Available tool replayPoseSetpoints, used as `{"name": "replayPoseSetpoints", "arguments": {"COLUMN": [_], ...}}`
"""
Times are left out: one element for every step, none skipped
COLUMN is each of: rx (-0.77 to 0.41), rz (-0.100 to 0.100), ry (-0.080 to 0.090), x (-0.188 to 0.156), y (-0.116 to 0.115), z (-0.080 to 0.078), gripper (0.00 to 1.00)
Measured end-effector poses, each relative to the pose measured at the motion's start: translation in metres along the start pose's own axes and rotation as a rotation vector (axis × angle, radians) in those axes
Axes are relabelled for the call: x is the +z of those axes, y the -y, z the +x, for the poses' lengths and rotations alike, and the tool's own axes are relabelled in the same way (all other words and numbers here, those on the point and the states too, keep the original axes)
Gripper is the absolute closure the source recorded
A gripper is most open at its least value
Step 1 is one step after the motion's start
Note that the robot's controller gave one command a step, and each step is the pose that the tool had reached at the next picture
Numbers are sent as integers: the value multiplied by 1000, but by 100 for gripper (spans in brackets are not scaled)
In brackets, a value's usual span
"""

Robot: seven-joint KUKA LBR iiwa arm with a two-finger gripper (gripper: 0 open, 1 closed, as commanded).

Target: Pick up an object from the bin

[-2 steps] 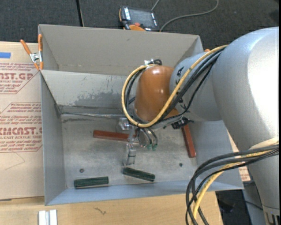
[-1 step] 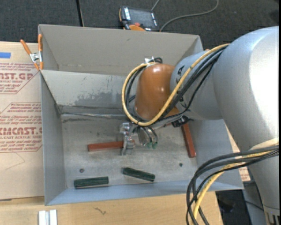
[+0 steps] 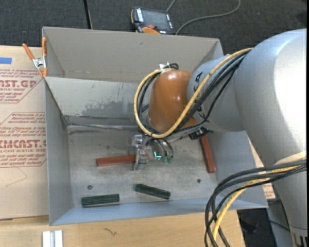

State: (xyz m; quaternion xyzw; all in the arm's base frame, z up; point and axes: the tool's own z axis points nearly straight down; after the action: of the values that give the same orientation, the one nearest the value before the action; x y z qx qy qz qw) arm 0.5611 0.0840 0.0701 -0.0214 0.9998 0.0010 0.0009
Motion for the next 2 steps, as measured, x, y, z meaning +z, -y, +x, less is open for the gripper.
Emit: {"name": "replayPoseSetpoints", "arguments": {"rx": [0,104], "rz": [0,-1], "ry": [0,8], "x": [0,-119], "y": [0,-7], "z": [0,-10], "gripper": [100,100]}}
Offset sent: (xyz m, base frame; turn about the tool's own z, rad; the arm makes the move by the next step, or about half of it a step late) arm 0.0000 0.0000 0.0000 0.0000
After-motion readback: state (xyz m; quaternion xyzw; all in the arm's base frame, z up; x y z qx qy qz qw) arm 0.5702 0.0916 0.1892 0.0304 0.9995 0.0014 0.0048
